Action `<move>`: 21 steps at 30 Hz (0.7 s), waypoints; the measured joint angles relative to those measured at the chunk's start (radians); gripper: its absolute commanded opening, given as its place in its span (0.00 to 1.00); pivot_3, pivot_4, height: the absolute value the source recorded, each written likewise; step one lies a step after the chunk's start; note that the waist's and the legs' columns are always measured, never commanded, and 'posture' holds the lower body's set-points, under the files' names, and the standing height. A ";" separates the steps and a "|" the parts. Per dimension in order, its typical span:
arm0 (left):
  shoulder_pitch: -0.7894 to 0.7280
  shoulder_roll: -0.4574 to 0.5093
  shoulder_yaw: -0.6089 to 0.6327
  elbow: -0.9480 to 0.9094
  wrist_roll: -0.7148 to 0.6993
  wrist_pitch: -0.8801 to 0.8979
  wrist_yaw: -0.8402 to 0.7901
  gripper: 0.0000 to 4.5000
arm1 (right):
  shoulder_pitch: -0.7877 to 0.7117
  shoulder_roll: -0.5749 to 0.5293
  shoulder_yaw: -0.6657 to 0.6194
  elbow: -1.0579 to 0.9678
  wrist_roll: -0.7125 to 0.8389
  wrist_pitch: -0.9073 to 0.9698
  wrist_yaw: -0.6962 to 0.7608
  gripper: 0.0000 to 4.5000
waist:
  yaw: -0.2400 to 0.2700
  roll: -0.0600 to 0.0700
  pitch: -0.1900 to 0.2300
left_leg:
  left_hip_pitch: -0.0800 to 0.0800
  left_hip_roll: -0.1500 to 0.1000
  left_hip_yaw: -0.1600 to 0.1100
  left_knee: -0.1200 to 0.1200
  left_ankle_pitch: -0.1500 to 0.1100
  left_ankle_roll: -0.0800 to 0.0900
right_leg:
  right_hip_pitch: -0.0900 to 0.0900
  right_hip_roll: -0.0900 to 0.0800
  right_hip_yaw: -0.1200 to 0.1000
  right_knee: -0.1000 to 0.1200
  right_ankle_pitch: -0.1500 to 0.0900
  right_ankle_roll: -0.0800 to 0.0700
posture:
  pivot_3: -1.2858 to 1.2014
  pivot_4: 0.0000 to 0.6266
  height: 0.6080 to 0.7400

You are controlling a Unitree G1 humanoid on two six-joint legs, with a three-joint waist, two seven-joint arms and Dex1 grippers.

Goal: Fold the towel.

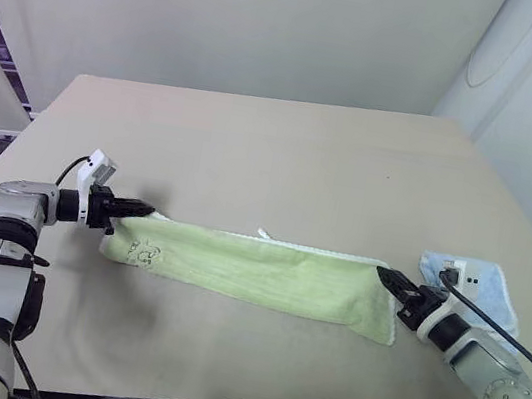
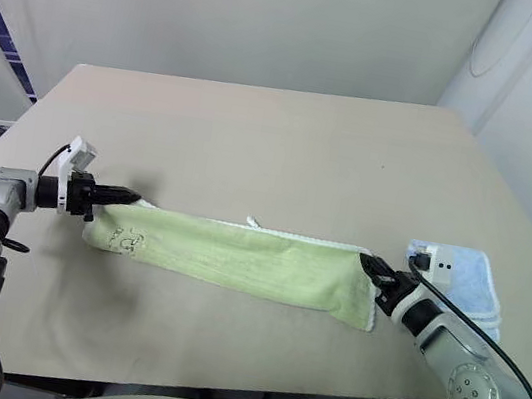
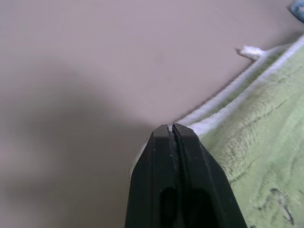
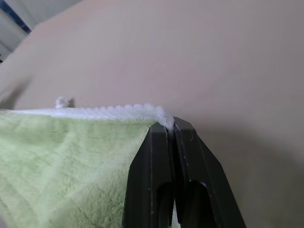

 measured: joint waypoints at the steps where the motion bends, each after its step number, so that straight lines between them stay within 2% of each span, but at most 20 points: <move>1: 0.000 -0.006 0.003 0.001 0.000 -0.006 0.011 0.01 | -0.004 0.006 0.000 0.009 -0.005 0.000 -0.002 0.00 | 0.000 0.000 0.000 | 0.000 0.000 0.000 0.000 0.000 0.000 | 0.000 0.000 0.000 0.000 0.000 0.000 | 0.52 0.00 1.00; 2: 0.000 -0.011 0.005 0.001 0.001 -0.009 0.016 0.01 | -0.005 0.007 0.000 0.015 -0.010 0.000 -0.001 0.00 | -0.001 0.000 0.000 | 0.000 0.000 0.000 0.000 0.000 0.000 | 0.000 0.000 0.000 0.000 0.000 0.000 | 0.52 0.00 1.00; 6: 0.001 -0.013 0.015 0.002 0.008 -0.030 0.025 0.22 | -0.005 0.007 0.000 0.016 -0.014 0.000 0.015 0.00 | -0.002 0.000 0.000 | 0.000 0.000 0.000 0.000 0.000 0.000 | 0.000 0.000 0.000 0.001 0.000 0.000 | 0.52 0.00 1.00; 7: 0.001 -0.017 0.023 0.004 0.009 -0.032 0.032 0.30 | -0.005 0.007 0.000 0.016 -0.014 0.001 0.016 0.11 | -0.002 0.000 0.000 | 0.000 0.000 0.000 0.000 0.000 0.000 | 0.000 0.000 0.000 0.001 0.000 0.000 | 0.52 0.00 1.00; 8: 0.001 -0.019 0.030 0.008 0.010 -0.035 0.037 0.38 | -0.005 0.007 0.000 0.016 -0.013 0.003 0.016 0.15 | -0.002 0.000 0.000 | 0.000 0.000 0.000 0.000 0.000 0.000 | 0.000 0.000 0.000 0.001 0.000 0.000 | 0.52 0.00 1.00; 15: 0.002 -0.021 0.055 0.023 0.019 -0.056 0.084 0.96 | -0.002 0.007 -0.004 -0.066 0.007 0.014 0.019 0.72 | -0.002 0.000 0.000 | 0.000 0.000 0.000 0.001 0.000 0.000 | 0.000 0.001 0.000 0.002 0.000 0.000 | 0.52 0.00 1.00; 16: 0.001 -0.022 0.071 0.028 0.019 -0.068 0.113 1.00 | 0.000 0.012 -0.018 -0.081 0.019 0.020 0.002 0.79 | -0.001 0.000 0.000 | 0.000 0.000 0.000 0.001 0.000 0.000 | 0.000 0.000 0.000 0.002 0.000 0.000 | 0.52 0.00 1.00; 18: -0.003 -0.022 0.091 0.030 0.018 -0.076 0.149 1.00 | 0.002 0.023 -0.078 -0.107 0.092 0.041 -0.037 0.79 | 0.000 0.000 0.000 | 0.000 0.000 0.000 0.001 0.000 0.000 | 0.000 0.000 0.000 0.002 0.000 0.000 | 0.52 0.00 1.00; 21: -0.025 -0.022 0.120 0.029 0.005 -0.061 0.120 1.00 | 0.016 0.020 -0.187 -0.139 0.309 0.106 -0.098 0.79 | 0.005 -0.003 -0.002 | 0.000 0.000 -0.001 0.001 0.000 0.000 | 0.000 0.000 -0.001 0.001 0.000 0.000 | 0.52 0.00 1.00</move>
